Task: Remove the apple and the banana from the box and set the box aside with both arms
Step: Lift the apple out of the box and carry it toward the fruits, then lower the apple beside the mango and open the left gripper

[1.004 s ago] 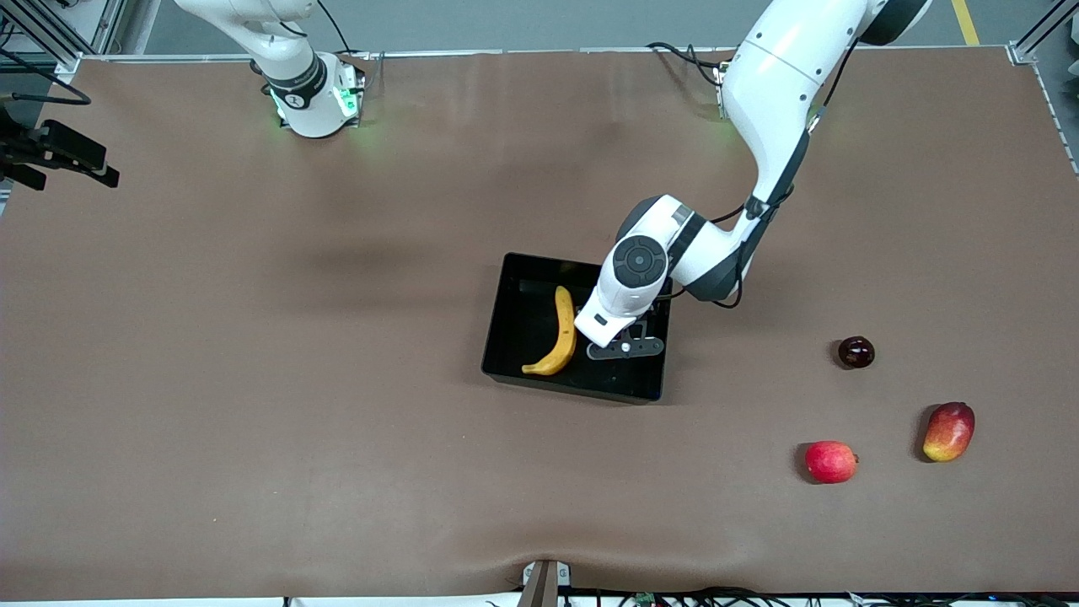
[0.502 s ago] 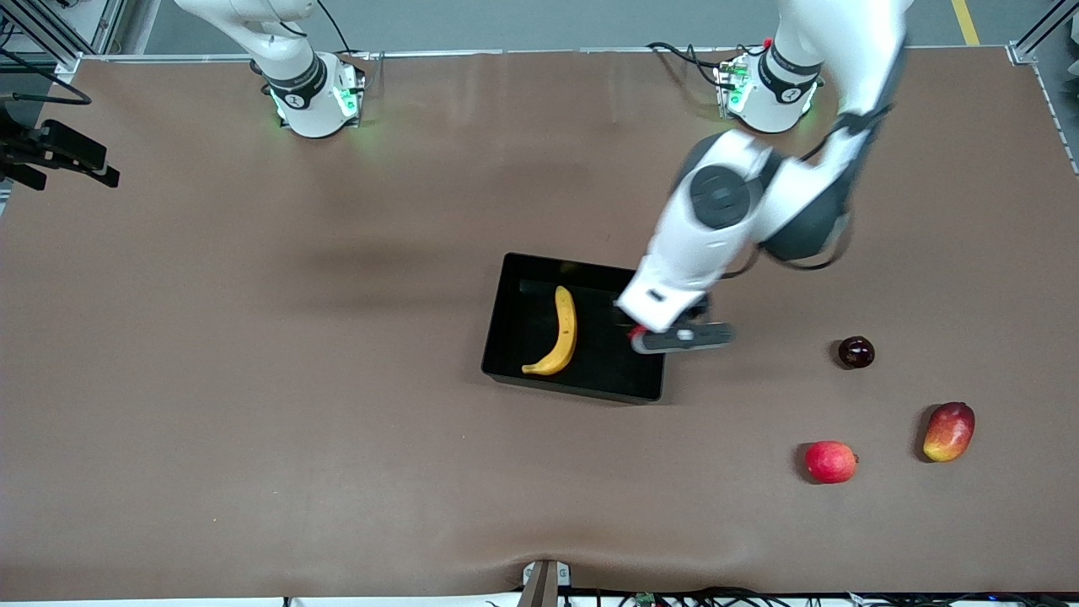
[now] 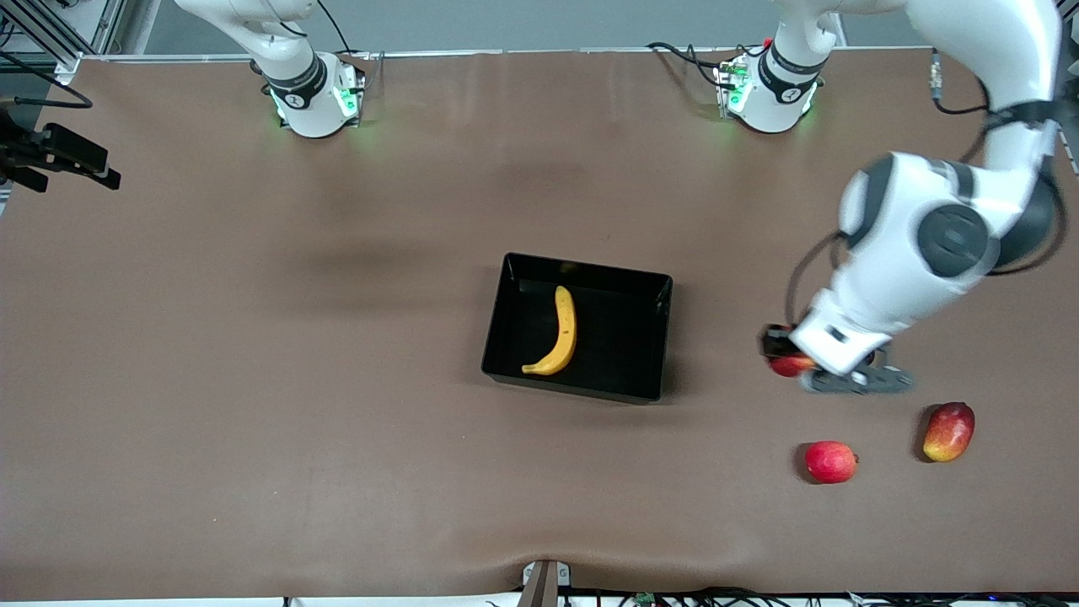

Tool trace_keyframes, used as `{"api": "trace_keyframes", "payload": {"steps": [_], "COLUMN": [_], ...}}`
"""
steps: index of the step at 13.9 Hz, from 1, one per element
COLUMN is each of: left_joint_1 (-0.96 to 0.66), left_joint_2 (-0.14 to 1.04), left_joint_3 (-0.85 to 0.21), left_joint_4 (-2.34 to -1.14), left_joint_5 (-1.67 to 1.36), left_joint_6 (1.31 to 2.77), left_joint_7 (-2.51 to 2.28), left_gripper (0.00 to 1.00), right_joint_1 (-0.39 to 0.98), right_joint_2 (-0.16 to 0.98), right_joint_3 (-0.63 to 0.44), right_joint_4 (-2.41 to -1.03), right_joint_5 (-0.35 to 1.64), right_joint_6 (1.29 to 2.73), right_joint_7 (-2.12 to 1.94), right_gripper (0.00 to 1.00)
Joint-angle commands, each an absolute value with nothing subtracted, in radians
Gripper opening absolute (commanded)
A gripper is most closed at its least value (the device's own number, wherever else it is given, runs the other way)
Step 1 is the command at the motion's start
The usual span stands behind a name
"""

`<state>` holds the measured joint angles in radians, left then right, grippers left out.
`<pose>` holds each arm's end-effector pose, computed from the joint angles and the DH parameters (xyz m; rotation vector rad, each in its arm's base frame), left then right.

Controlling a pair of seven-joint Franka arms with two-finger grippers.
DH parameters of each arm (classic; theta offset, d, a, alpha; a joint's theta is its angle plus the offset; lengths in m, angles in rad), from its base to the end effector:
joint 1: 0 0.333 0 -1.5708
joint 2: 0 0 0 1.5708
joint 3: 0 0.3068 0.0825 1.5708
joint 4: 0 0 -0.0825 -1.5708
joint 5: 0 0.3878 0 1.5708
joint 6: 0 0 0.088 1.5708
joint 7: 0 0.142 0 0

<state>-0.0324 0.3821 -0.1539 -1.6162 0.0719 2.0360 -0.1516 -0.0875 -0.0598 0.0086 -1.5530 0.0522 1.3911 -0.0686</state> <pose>0.6624 -0.1091 0.3652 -3.1390 0.0839 -0.0680 0.5163 -0.0326 0.6065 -3.0792 0.0056 0.1511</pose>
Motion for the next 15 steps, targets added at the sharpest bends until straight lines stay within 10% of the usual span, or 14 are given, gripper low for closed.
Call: {"api": "trace_keyframes", "payload": {"steps": [1, 15], "left_joint_1": [0.083, 0.224], "left_joint_2": [0.452, 0.787], "left_joint_3": [-0.167, -0.124], "left_joint_4": [-1.580, -1.433], "left_joint_5": [0.087, 0.106], "left_joint_6": [2.062, 2.319], "left_joint_7": [0.019, 0.463], "left_gripper": [0.00, 0.00], "right_joint_1": [-0.104, -0.103], "right_joint_2": [-0.049, -0.040], "right_joint_3": [0.014, 0.014], "right_joint_4": [-1.532, -1.532], "right_joint_5": [0.057, 0.057], "right_joint_6": [1.381, 1.381], "right_joint_7": [-0.077, -0.078], "right_gripper": [1.00, 1.00]}}
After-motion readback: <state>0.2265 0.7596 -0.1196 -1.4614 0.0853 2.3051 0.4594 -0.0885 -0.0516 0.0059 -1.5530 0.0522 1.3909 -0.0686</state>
